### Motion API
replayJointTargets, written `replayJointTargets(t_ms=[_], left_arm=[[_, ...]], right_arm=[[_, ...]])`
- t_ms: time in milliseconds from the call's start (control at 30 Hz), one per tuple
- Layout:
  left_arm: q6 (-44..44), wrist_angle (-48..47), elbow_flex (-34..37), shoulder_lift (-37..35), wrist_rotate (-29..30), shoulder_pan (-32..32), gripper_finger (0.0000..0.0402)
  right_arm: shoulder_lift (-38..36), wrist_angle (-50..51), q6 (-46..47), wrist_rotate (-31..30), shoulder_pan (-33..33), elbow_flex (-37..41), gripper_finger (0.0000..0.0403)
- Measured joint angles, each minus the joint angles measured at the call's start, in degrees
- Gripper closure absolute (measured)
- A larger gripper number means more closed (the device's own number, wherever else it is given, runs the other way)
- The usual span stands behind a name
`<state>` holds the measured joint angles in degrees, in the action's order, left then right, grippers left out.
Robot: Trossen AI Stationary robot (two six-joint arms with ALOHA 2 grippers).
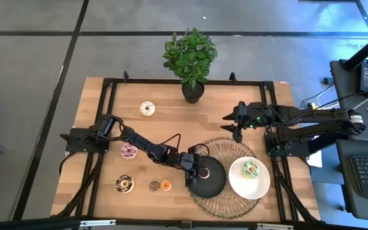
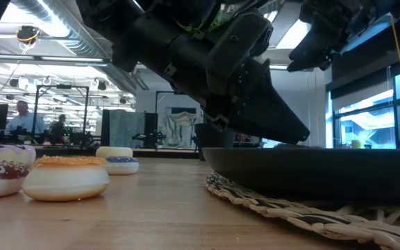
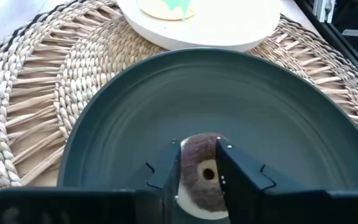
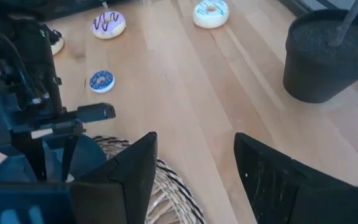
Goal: Pick & Place donuts
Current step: Put the small black donut on the black plate, then put the small blue donut on the black plate
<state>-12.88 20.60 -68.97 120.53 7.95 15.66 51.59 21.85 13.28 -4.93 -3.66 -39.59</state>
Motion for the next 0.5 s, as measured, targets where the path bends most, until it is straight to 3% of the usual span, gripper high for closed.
replayJointTargets(t_ms=[233, 367, 500], left_arm=[[1.82, -3.18, 0.02, -1.78, 1.54, -0.02, 0.0262], [0.92, -16.23, 0.00, -7.84, 5.22, -0.07, 0.0252], [-6.95, -35.06, 0.12, -14.27, 9.37, -0.01, 0.0247]], right_arm=[[0.00, 0.52, 0.09, 0.00, 0.00, 0.00, 0.0189], [0.00, 0.58, 0.15, 0.00, 0.00, 0.00, 0.0189], [0.00, 0.73, 0.17, 0.00, 0.00, 0.00, 0.0189]])
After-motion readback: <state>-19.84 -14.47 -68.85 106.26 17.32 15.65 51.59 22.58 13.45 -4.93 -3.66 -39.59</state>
